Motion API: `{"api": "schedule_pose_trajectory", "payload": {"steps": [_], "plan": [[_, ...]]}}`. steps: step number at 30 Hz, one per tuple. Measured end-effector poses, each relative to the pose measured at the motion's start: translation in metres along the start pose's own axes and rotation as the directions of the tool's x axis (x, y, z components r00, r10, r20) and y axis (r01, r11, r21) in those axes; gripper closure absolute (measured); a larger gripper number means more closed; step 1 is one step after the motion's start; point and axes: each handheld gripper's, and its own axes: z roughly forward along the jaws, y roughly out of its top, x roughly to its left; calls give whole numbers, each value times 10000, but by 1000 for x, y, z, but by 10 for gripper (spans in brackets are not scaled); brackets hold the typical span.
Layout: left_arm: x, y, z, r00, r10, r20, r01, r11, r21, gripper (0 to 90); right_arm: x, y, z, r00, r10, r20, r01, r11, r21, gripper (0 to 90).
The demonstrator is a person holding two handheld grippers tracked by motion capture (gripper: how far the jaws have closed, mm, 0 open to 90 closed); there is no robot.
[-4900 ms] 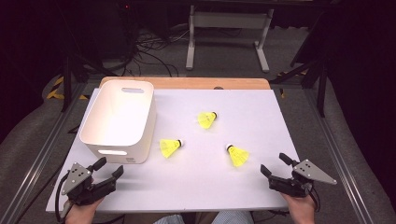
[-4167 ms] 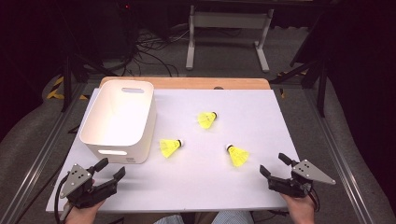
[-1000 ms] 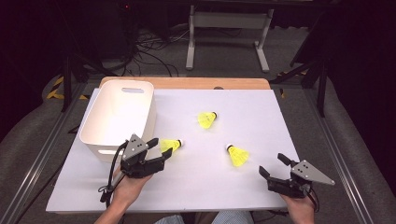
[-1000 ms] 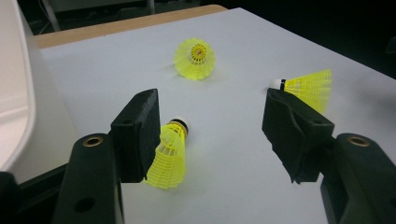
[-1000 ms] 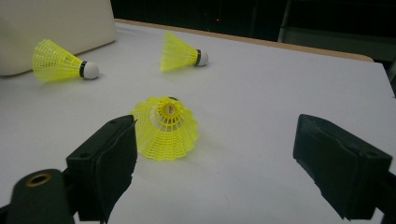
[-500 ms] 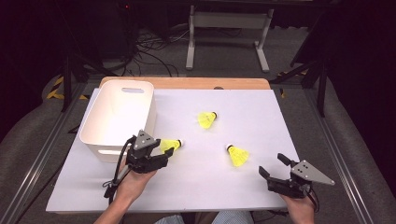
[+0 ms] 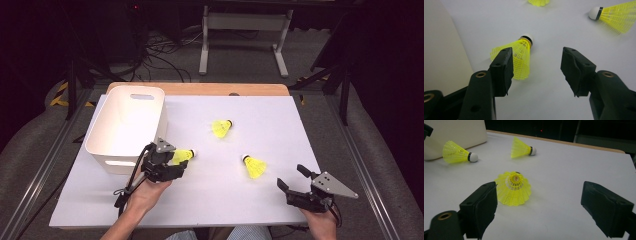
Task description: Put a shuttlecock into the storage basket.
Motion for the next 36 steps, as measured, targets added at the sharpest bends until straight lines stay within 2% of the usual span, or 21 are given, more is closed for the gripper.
{"api": "schedule_pose_trajectory", "payload": {"steps": [3, 5, 16, 23, 31, 36], "plan": [[-3, 2, 4, 9995, 237, -227, -228, 9990, 394, 450, 0, 0, 0, 10000, 8, 5, -8, 10000, 7, 143], [-3, 3, 6, 9994, 265, -220, -252, 9981, 558, 452, 0, 0, 0, 10000, 4, 3, -4, 10000, 0, 143], [-1, 6, 17, 9997, 57, -217, -26, 9899, 1420, 476, 0, 0, 0, 10000, -35, -13, 35, 10000, -9, 143], [0, 8, 28, 9997, -27, -229, 71, 9803, 1973, 507, 1, 0, 0, 10000, -37, -17, 37, 10000, -21, 144], [2, 9, 38, 9994, 51, -351, 32, 9727, 2322, 537, 0, 0, -1, 10000, -42, -66, 42, 10000, -40, 143], [5, 11, 44, 9993, -112, -352, 199, 9660, 2577, 579, 1, 0, -1, 9999, -81, -98, 81, 10000, -43, 144]]}}
